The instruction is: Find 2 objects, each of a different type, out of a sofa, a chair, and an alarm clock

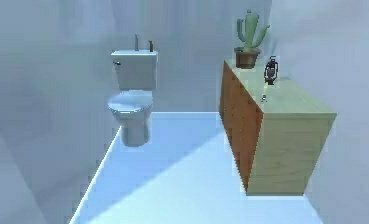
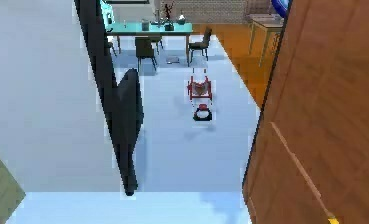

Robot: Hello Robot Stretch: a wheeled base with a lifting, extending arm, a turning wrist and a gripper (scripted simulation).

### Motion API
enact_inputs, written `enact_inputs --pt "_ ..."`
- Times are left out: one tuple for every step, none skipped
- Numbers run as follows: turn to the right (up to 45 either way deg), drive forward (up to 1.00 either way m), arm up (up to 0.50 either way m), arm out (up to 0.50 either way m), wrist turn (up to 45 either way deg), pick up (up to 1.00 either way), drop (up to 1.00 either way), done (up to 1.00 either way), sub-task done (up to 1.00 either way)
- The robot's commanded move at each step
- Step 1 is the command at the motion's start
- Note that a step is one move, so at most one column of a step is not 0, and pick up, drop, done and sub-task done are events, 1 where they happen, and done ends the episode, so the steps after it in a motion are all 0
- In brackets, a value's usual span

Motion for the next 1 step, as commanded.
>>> enact_inputs --pt "45.0 0.0 0.0 0.0 0.0 0.0 0.0 0.0 0.0"
